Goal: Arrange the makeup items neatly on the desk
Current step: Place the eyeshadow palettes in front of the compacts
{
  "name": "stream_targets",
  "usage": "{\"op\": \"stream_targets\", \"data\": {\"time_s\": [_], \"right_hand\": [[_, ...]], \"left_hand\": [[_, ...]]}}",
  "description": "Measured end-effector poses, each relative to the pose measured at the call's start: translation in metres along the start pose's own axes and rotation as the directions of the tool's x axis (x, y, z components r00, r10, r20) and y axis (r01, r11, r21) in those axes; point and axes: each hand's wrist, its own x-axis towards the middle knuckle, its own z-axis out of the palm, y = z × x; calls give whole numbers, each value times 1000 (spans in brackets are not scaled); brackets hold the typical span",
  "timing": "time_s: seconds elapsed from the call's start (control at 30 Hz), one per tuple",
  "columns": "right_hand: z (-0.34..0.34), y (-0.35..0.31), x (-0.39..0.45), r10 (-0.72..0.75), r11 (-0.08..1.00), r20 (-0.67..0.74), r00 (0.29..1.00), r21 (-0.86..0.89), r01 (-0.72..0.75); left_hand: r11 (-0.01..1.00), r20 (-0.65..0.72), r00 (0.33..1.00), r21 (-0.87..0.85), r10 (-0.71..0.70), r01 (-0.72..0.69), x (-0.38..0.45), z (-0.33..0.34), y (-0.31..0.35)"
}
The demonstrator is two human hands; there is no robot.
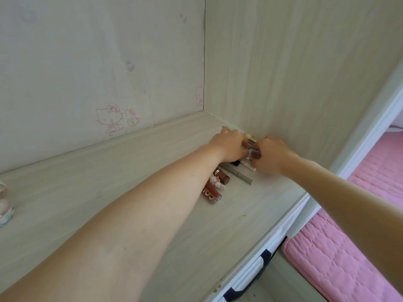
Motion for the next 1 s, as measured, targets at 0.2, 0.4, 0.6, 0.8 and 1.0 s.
{"op": "stream_targets", "data": {"time_s": [0.2,0.4,0.6,0.8,1.0], "right_hand": [[-9,-2,-4,-1,999,34,999,-52,3],[-21,-4,-15,30,986,-14,999,167,-27],[-39,-16,-39,-16,919,-255,967,377,115],[-63,-58,-75,-110,858,-427,898,416,302],[-78,-112,-113,-192,801,-447,874,443,403]], "left_hand": [[1000,141,990,18,21,-24,4,0,-1],[980,-19,999,-195,43,-46,-10,-4,6],[820,-144,985,-573,-93,-6,-40,-26,13],[439,-181,954,-897,-240,-60,-101,-50,9],[59,-79,968,-996,-236,-67,-188,-75,0]]}}
